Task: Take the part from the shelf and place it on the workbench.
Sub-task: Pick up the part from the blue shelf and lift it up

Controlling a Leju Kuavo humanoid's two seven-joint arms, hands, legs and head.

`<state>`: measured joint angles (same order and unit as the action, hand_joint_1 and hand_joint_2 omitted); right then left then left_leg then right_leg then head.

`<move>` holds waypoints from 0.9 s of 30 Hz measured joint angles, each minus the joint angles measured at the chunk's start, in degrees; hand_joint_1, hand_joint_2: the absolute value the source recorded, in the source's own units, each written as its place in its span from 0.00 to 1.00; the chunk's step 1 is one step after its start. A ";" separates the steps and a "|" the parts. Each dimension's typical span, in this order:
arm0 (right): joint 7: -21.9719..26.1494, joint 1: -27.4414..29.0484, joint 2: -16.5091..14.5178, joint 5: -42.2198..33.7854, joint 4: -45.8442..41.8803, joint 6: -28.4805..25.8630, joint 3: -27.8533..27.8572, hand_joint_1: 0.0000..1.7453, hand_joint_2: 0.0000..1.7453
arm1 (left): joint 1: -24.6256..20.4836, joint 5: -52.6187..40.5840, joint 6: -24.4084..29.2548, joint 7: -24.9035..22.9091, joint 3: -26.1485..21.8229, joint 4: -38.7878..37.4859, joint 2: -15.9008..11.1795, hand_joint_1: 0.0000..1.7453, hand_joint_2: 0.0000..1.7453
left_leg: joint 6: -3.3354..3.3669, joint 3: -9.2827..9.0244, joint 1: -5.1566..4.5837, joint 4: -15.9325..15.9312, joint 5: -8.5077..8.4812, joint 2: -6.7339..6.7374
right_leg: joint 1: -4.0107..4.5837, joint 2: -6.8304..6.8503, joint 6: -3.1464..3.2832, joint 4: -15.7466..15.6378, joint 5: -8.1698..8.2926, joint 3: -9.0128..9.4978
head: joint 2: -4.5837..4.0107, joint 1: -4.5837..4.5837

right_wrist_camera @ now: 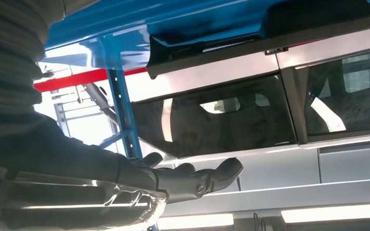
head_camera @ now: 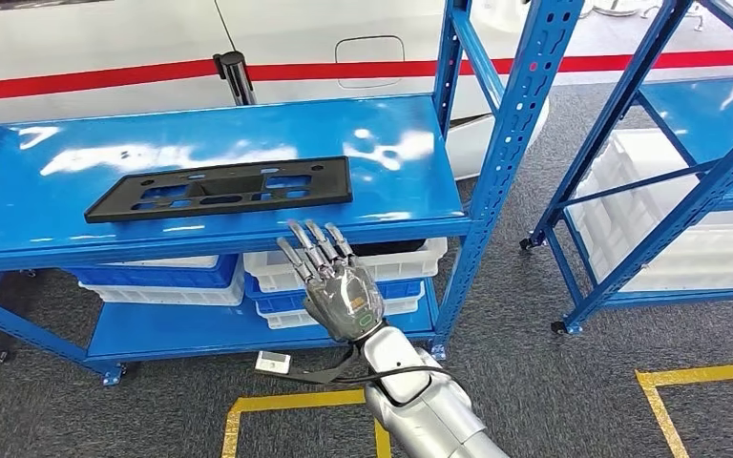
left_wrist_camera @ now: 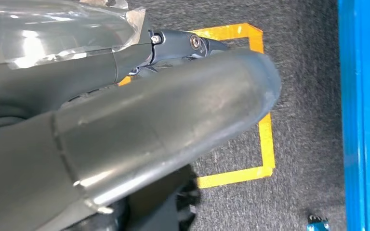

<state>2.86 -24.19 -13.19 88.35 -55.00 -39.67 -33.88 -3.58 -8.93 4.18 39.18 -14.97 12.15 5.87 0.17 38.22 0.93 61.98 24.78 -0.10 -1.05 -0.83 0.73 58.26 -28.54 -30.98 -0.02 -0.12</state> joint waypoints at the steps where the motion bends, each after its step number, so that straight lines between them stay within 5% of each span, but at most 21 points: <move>1: 0.00 -0.01 0.00 0.00 0.00 0.00 0.06 0.00 1.00 | -0.07 -0.05 -0.01 -0.04 0.01 0.01 0.00 0.00 0.00 | 0.34 -0.94 -0.20 -2.25 -0.55 -0.01 | 0.07 -0.03 -0.25 -0.05 -0.25 0.18 | 0.00 -0.01; 6: 0.03 -0.09 -0.08 0.05 -0.08 -0.10 0.22 0.00 1.00 | -0.16 -0.22 -0.13 -0.14 0.00 0.02 0.10 0.00 0.00 | 1.86 -2.81 -0.63 -4.39 -0.59 -0.07 | 0.50 0.17 -1.73 0.88 -1.77 0.03 | 0.00 -0.08; 9: 0.14 -0.08 0.10 0.04 0.02 -0.26 0.28 0.00 1.00 | -0.23 -0.49 -0.21 -0.11 0.00 0.02 0.17 0.00 0.00 | 2.76 -3.89 -0.61 -5.08 -0.29 -0.06 | 0.53 0.35 -1.28 10.41 -5.16 -5.08 | 0.00 -0.17; 11: 0.15 0.06 0.38 -0.04 0.35 -0.28 0.31 0.00 1.00 | -0.20 -0.68 -0.30 -0.08 0.00 0.02 0.19 0.00 0.00 | 2.97 -4.33 -0.82 -5.04 0.20 -0.20 | 0.49 0.35 -1.39 15.40 -5.95 -8.87 | 0.00 -0.15; 12: 0.14 0.05 0.47 -0.18 0.53 -0.28 0.32 0.00 1.00 | -0.18 -0.76 -0.34 -0.02 0.00 0.02 0.21 0.00 0.00 | 2.95 -4.64 -0.90 -5.02 0.48 -0.31 | 0.50 0.35 -1.74 14.81 -4.91 -9.29 | 0.00 -0.16; 14: 0.13 -0.08 0.51 -0.54 0.76 -0.25 0.36 0.00 1.00 | -0.20 -1.08 -0.37 0.22 0.01 0.02 0.31 0.00 0.00 | 2.78 -5.48 -1.03 -4.99 1.13 -0.50 | 0.57 0.38 -2.44 7.98 -0.83 -7.12 | 0.00 -0.17; 17: 0.13 -0.31 0.50 -0.97 0.75 -0.10 0.45 0.00 1.00 | -0.37 -1.79 -0.40 0.57 0.02 0.03 0.44 0.00 0.00 | 2.10 -6.33 -1.39 -4.82 2.20 -0.68 | 0.84 0.41 -1.83 -0.13 3.08 -3.64 | 0.01 -0.10; 22: -0.85 -0.50 0.54 -1.08 -0.10 0.57 0.69 0.00 1.00 | -0.62 -3.39 -0.58 0.80 0.22 0.17 0.29 0.00 0.00 | 0.47 -5.43 -0.76 -2.20 4.26 -0.47 | 0.20 0.35 0.00 -1.34 3.00 -2.10 | 0.00 0.09; 25: -3.09 -0.01 1.52 -0.50 -0.58 0.38 1.21 0.00 1.00 | -0.77 -6.11 -1.16 0.56 1.15 0.20 0.25 0.00 0.00 | -0.75 0.34 -0.01 8.24 8.27 -0.29 | 0.01 0.41 0.69 -1.54 2.37 -1.12 | 0.00 0.42; 27: -4.59 1.22 3.08 0.32 -1.16 0.27 2.07 0.00 1.00 | -0.95 -7.85 -1.69 -0.24 2.19 0.20 0.25 0.00 0.00 | -1.38 3.38 0.62 11.85 8.07 -0.13 | -0.09 0.39 0.42 -1.53 1.84 -0.60 | 0.00 0.44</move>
<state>-1.73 -22.98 -10.11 88.66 -56.17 -39.40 -31.81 -4.53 -16.78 2.49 38.94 -12.79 12.35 6.12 -1.21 41.60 1.55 73.83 32.85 -0.22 -1.14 -0.45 1.15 56.73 -26.70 -31.57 -0.02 0.32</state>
